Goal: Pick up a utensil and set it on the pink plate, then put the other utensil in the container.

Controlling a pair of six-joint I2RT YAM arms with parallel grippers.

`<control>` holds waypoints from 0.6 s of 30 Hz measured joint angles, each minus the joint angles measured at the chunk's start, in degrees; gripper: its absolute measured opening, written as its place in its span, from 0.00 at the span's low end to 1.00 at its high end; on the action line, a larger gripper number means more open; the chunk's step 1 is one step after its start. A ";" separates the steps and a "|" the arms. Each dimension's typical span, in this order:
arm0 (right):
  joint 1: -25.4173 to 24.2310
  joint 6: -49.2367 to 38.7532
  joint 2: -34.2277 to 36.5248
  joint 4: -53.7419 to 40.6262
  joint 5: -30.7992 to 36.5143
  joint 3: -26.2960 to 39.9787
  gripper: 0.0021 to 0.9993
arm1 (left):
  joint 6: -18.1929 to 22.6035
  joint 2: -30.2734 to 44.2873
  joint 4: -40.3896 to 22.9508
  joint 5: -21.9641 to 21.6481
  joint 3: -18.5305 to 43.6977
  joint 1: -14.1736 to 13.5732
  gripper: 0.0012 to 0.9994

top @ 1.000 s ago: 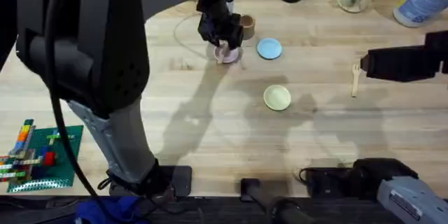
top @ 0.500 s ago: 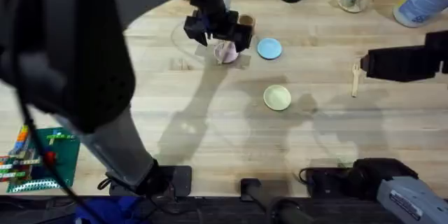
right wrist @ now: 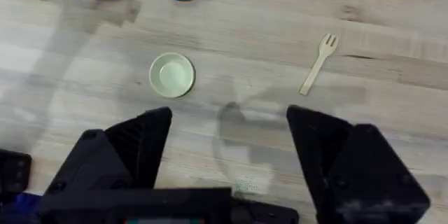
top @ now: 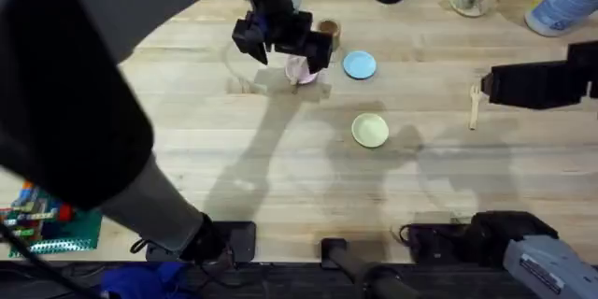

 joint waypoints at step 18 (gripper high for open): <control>0.00 0.00 0.00 -0.04 0.00 0.00 1.00 | -1.52 -33.59 13.40 -0.24 -29.72 0.00 0.99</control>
